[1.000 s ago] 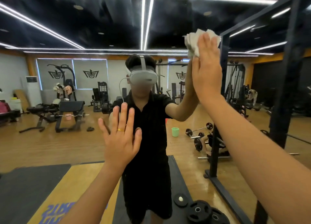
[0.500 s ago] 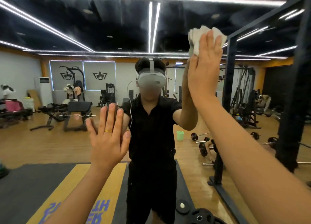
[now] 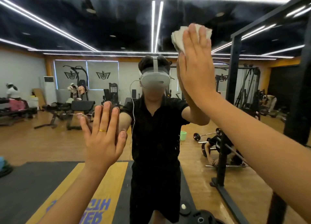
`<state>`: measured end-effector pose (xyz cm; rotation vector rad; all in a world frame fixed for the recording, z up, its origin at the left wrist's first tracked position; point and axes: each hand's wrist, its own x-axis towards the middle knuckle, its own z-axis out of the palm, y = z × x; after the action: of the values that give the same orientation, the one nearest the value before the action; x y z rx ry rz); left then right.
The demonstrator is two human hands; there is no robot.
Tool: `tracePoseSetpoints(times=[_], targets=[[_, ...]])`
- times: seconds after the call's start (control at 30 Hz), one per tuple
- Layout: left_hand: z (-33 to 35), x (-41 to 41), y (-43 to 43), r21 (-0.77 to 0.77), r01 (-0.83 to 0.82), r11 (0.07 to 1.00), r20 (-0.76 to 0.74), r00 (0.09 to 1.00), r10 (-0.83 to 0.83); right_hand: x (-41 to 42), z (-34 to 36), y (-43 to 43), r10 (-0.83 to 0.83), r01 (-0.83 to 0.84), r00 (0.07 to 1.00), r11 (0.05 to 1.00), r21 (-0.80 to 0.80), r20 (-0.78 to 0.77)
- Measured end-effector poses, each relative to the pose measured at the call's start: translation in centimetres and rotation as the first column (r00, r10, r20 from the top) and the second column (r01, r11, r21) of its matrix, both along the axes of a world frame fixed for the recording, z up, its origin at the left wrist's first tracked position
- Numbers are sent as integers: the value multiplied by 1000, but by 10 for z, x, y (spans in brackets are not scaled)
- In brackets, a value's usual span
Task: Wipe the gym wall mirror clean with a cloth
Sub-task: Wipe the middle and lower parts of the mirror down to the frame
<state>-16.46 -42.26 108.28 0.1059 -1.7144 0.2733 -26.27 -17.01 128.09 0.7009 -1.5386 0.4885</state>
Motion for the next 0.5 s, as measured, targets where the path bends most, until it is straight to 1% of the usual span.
tracePoseSetpoints(times=[0.03, 0.07, 0.1, 0.13, 0.17, 0.23, 0.3, 0.33, 0.37, 0.4, 0.43, 0.47, 0.5], targets=[[-1, 0, 0, 2, 0, 1000, 0, 1000, 0, -2, -2, 8, -16, 19, 999, 994, 105, -29], [-1, 0, -1, 0, -1, 1000, -1, 1000, 1, -4, 0, 20, -25, 33, 999, 984, 172, -46], [-2, 0, -1, -5, -4, 1000, -3, 1000, 4, -7, 3, 34, -27, 34, 999, 982, 186, -42], [-2, 0, -1, -8, -5, 1000, -4, 1000, 5, -10, 6, 46, -12, 14, 1000, 990, 140, -15], [-2, 0, -1, -8, -4, 1000, -4, 1000, 4, -12, 10, 57, 23, -24, 999, 999, 39, 29], [-1, 0, 0, -3, 2, 1000, -4, 1000, -2, -11, 18, 61, 135, -105, 983, 970, -220, 125], [0, 0, 1, 0, -6, 1000, -4, 1000, 6, -5, 28, 37, 158, -68, 970, 907, -417, 187], [0, 0, 2, 3, -10, 1000, -2, 1000, 10, 1, 31, 20, 150, -48, 970, 889, -456, 191], [0, 1, 2, 7, -10, 1000, 2, 1000, 10, 10, 29, 1, 152, -62, 974, 893, -445, 170], [0, 1, 3, 10, -9, 1000, 5, 1000, 9, 19, 23, -17, 152, -95, 980, 923, -373, 127], [0, 2, 3, 11, -9, 1000, 6, 1000, 9, 26, 13, -33, 132, -110, 988, 967, -231, 82], [0, 2, 3, 12, -13, 1000, 7, 1000, 13, 30, 1, -44, 82, -80, 996, 996, -43, 41], [0, 3, 3, 13, -15, 1000, 7, 1000, 15, 30, -8, -45, 24, -23, 1000, 992, 123, -5]])
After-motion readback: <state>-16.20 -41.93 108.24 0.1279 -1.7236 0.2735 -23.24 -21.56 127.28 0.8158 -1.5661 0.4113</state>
